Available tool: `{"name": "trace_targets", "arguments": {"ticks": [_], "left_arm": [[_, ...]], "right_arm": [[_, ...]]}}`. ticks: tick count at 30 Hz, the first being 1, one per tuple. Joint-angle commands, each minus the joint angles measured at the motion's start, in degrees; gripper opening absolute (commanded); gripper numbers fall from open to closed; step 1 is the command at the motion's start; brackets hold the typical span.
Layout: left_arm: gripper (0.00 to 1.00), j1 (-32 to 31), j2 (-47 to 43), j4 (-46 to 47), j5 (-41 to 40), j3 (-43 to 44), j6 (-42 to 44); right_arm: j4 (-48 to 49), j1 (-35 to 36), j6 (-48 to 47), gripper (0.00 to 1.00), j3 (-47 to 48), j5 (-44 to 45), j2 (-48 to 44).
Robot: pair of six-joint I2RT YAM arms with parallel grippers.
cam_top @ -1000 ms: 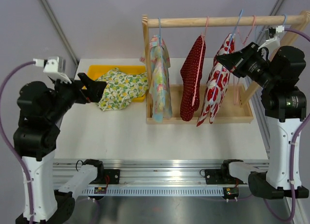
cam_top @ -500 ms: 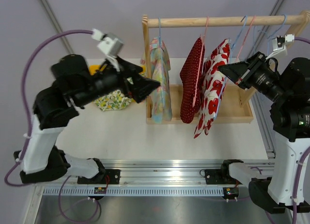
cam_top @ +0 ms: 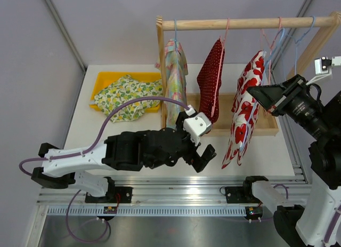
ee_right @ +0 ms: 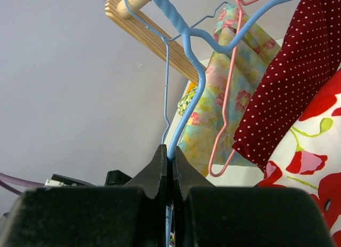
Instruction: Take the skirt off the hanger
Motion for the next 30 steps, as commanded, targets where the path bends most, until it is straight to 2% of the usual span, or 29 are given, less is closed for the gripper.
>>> {"name": "trace_targets", "arguments": {"ticks": [1, 11, 21, 30], "left_arm": [[0.99, -1.2, -0.4, 10.6, -5.0, 0.4, -0.2], [0.99, -2.0, 6.2, 14.4, -0.4, 0.6, -1.6], [0.99, -2.3, 5.2, 14.9, 0.5, -2.2, -3.8], [0.99, -6.6, 4.0, 10.1, -4.2, -1.3, -6.7]], "right_arm": [[3.0, 0.2, 0.6, 0.0, 0.1, -1.0, -1.7], [1.6, 0.1, -0.2, 0.0, 0.1, -0.8, -2.3], [1.3, 0.2, -0.8, 0.0, 0.7, -0.4, -2.2], [1.5, 0.1, -1.3, 0.0, -0.1, -0.1, -2.0]]}}
